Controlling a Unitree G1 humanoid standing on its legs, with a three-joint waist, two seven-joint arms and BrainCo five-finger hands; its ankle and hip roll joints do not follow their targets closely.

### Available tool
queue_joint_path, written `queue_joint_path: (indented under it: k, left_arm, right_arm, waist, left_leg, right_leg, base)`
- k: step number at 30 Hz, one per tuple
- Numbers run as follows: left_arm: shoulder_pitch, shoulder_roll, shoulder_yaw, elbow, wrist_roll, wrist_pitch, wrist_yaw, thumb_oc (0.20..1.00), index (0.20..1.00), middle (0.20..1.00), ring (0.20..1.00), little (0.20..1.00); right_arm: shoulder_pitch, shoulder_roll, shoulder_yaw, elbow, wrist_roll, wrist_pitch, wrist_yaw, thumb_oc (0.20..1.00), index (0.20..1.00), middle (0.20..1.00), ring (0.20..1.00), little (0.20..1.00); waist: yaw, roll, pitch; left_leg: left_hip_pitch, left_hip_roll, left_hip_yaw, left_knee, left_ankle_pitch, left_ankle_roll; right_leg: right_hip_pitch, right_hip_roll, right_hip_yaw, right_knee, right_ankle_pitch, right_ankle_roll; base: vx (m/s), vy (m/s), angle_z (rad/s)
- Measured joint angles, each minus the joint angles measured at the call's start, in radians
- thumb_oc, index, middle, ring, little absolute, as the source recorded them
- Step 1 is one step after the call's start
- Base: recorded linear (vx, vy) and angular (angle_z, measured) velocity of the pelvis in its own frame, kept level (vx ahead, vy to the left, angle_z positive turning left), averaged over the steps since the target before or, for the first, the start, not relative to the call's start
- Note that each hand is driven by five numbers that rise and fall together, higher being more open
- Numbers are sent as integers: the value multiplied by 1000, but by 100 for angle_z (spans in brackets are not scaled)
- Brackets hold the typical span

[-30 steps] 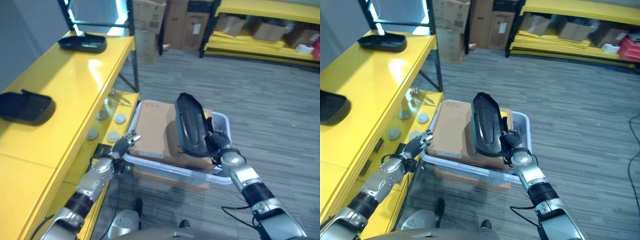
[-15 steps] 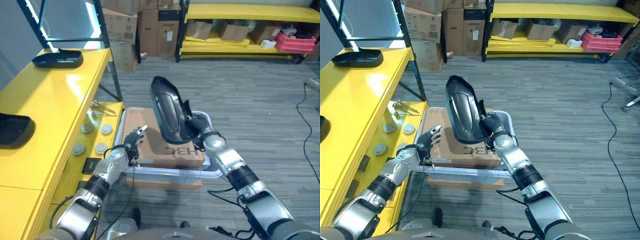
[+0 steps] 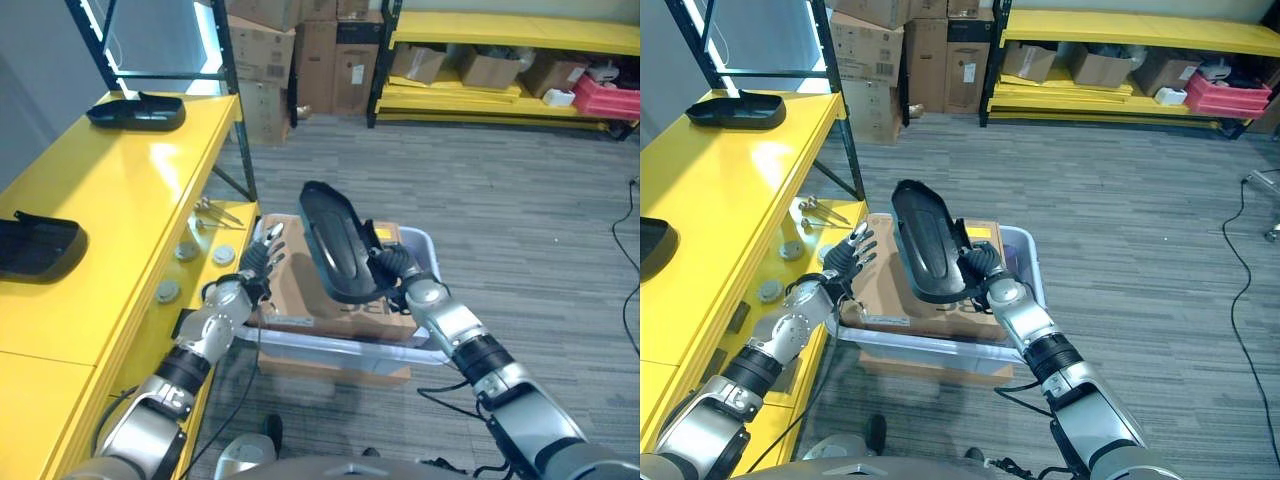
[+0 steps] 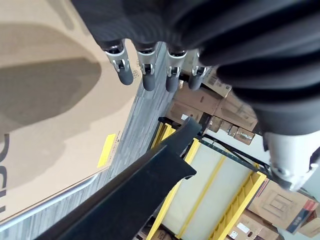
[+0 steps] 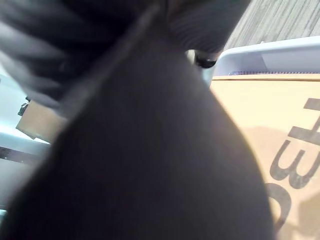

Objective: Move parts from the plastic box to the shelf.

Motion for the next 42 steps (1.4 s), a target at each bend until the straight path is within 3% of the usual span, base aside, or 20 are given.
queue_joint_path:
  k: [10, 31, 33, 42]
  left_arm:
    - [0, -1, -85, 1, 78, 76, -7, 1000, 1000, 1000, 1000, 1000]
    - [-1, -21, -102, -7, 85, 75, 27, 1000, 1000, 1000, 1000, 1000]
    - [-1, -18, -109, -7, 117, 74, 27, 200, 200, 200, 200, 200]
    - [-5, 42, -139, -26, 228, 73, 26, 200, 200, 200, 200, 200]
  right_arm:
    - [0, 5, 35, 0, 0, 0, -1, 200, 200, 200, 200, 200]
    - [-12, 76, 77, 48, 1, 1, 5, 200, 200, 200, 200, 200]
    - [-12, 77, 77, 48, 1, 1, 5, 200, 200, 200, 200, 200]
    - [-25, 93, 80, 35, 2, -4, -1, 200, 200, 200, 200, 200]
  waist:
    - [-11, 0, 0]
    - [-11, 0, 0]
    - [-10, 0, 0]
    - [-10, 0, 0]
  left_leg:
    - [2, 0, 1, -8, 5, 0]
    - [5, 0, 0, -9, 5, 0]
    - [5, 0, -1, -9, 5, -1]
    - [7, 0, -2, -9, 5, -1]
  right_leg:
    - [-2, 0, 0, 0, 0, 0]
    - [0, 0, 0, 0, 0, 0]
    - [0, 0, 0, 0, 0, 0]
    - [4, 0, -2, -2, 0, 0]
  base:
    - [0, 0, 0]
    - [0, 0, 0]
    - [0, 0, 0]
    - [0, 0, 0]
